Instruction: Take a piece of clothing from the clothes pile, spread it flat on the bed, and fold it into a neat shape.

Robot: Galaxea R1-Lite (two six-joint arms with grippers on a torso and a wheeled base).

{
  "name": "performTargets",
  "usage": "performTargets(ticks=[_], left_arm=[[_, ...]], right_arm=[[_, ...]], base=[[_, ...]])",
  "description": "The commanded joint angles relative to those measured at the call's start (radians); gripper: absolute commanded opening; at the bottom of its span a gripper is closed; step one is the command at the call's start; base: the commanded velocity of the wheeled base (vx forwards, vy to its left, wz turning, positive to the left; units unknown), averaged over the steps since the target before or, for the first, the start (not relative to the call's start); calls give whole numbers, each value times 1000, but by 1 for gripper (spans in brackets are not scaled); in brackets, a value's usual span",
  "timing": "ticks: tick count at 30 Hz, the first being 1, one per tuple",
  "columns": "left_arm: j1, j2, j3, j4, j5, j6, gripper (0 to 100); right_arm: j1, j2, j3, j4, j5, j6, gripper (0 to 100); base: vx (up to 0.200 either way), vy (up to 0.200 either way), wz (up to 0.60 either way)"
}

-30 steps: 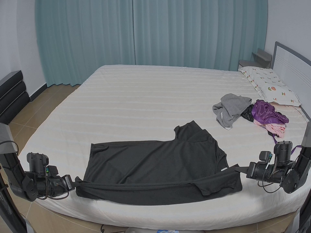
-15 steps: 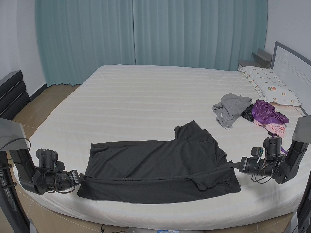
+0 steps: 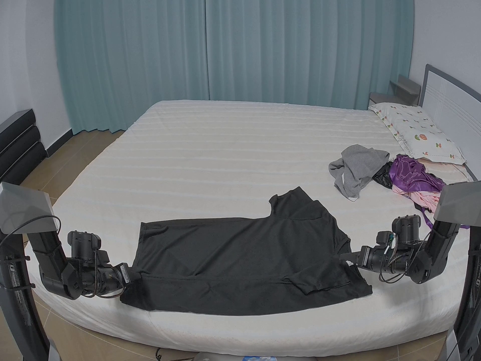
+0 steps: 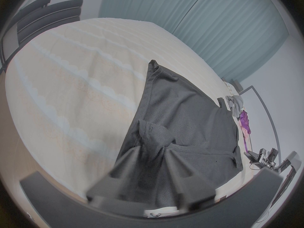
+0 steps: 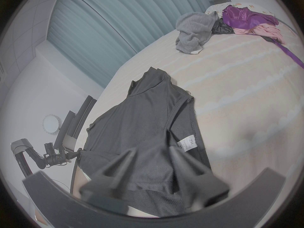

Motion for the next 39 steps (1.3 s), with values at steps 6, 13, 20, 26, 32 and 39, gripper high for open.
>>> performTargets(ticks=[6,13,20,26,32,39], left_arm=[[-2,-1,-8,-10,-2,-58,100],[-1,-47,-26,-10,-1,-211,100],[-1,-78,-28,-10,-4,-274,100],[1,-78,-60,-1,-4,-274,100],[4,-51,-146,17,-2,-274,100],[4,14,-388,186,1,-274,100]], right_arm=[[1,-14,15,-14,5,70,100],[1,-54,36,-16,4,124,100],[3,-53,47,-16,4,124,100],[8,-51,50,-16,4,124,100],[12,-53,52,-16,4,124,100],[20,-51,56,-16,2,124,100]], base=[[0,0,0],[0,0,0],[57,0,0],[0,0,0],[0,0,0],[0,0,0]])
